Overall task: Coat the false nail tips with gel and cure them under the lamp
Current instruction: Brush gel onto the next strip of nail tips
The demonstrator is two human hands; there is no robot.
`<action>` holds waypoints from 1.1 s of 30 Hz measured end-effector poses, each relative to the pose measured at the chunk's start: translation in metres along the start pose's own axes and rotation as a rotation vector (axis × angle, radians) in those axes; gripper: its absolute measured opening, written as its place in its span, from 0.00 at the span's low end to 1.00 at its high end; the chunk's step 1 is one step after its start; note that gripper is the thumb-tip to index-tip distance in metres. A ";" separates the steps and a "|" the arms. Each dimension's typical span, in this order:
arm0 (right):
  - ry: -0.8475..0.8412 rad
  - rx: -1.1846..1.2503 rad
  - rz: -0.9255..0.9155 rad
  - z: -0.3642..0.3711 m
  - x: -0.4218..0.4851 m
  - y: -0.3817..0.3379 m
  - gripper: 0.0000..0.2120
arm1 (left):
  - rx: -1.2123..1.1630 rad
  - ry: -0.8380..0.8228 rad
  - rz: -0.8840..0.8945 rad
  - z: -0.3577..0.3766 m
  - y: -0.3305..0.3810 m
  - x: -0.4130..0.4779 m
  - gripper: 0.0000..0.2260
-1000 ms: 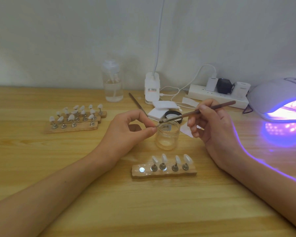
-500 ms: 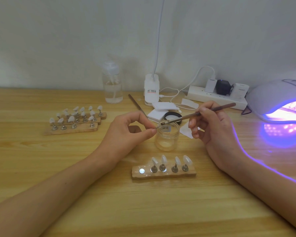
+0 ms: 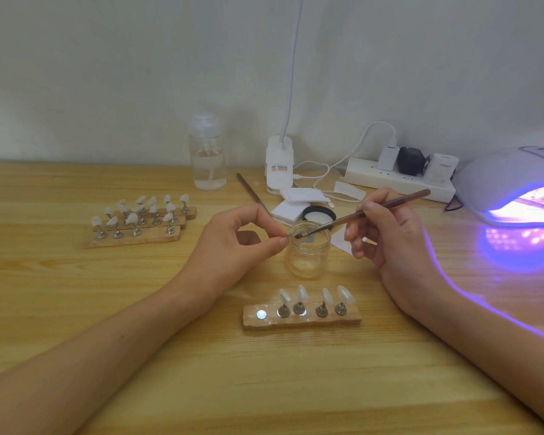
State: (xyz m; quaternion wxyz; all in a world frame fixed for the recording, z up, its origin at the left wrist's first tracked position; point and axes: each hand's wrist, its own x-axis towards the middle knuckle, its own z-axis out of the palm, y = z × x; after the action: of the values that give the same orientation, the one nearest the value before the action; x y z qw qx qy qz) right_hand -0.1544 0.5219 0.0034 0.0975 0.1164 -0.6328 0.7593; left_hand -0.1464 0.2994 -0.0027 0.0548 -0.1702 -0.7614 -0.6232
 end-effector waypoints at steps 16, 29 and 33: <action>-0.033 0.012 0.004 0.001 0.000 0.000 0.10 | 0.035 -0.017 0.080 0.000 -0.002 0.002 0.05; -0.020 0.053 -0.004 0.000 0.001 -0.001 0.10 | 0.035 -0.021 0.084 0.000 -0.001 0.002 0.05; -0.043 0.002 -0.008 0.002 -0.001 -0.001 0.09 | 0.028 -0.020 0.067 0.000 -0.003 0.002 0.06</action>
State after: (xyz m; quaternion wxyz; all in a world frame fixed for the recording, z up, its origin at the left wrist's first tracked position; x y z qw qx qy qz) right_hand -0.1531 0.5202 0.0044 0.0870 0.1355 -0.6334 0.7569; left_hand -0.1492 0.2995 -0.0049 0.0701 -0.2010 -0.7645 -0.6084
